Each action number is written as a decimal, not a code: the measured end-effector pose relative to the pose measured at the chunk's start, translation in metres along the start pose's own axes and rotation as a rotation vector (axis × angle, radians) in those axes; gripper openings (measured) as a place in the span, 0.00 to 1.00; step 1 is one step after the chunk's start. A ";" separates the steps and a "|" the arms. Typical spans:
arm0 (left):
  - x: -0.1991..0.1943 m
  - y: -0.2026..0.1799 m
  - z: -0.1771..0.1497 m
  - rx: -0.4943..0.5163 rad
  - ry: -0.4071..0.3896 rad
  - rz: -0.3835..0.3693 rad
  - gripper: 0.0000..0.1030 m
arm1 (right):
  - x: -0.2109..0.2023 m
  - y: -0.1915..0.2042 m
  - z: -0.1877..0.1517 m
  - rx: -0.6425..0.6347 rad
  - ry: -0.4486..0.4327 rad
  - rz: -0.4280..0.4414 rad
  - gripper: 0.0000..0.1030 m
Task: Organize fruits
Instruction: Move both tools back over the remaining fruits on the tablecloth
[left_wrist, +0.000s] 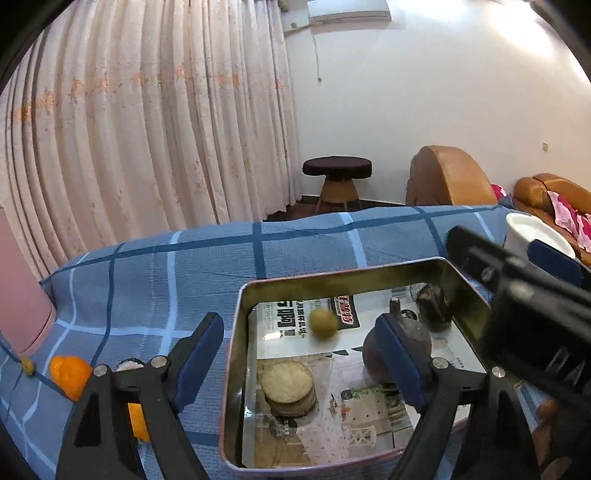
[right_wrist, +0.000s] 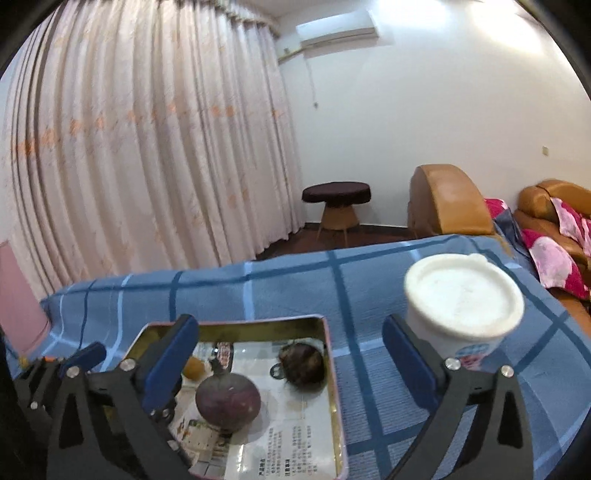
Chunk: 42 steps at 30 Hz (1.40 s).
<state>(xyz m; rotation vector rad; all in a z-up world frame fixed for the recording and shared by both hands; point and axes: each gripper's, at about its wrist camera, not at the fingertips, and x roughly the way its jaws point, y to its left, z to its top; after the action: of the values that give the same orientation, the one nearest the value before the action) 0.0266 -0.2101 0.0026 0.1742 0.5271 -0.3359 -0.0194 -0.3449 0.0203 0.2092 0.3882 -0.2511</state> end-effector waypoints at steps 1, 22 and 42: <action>0.000 0.002 0.000 -0.009 0.002 0.005 0.83 | -0.001 -0.003 0.001 0.016 -0.003 0.001 0.99; -0.020 0.057 -0.011 -0.087 -0.055 0.146 0.83 | -0.007 -0.001 -0.011 0.063 -0.044 -0.006 1.00; -0.036 0.115 -0.035 -0.073 -0.011 0.186 0.83 | -0.031 0.064 -0.037 -0.027 0.005 0.058 0.99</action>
<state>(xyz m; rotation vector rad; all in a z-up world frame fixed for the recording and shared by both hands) 0.0225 -0.0849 0.0002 0.1495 0.5078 -0.1362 -0.0417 -0.2688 0.0090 0.1938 0.3901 -0.1885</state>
